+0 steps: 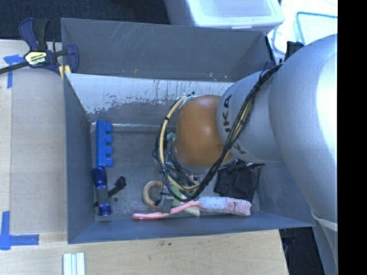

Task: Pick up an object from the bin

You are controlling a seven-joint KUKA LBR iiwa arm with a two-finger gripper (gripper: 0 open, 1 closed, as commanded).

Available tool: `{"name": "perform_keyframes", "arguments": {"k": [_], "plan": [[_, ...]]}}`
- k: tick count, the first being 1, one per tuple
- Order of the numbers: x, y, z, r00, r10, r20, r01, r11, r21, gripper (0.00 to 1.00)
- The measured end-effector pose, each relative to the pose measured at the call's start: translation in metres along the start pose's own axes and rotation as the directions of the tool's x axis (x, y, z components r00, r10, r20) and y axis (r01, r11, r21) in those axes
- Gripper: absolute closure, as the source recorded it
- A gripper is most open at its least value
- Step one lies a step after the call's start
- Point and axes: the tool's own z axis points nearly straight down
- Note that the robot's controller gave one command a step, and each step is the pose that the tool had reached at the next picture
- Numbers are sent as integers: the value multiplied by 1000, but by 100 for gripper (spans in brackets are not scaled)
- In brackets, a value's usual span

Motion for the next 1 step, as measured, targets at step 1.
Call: {"name": "perform_keyframes", "arguments": {"k": [1], "plan": [[-9,-24,-30,981,-192,6,192,981,0,0]]}}
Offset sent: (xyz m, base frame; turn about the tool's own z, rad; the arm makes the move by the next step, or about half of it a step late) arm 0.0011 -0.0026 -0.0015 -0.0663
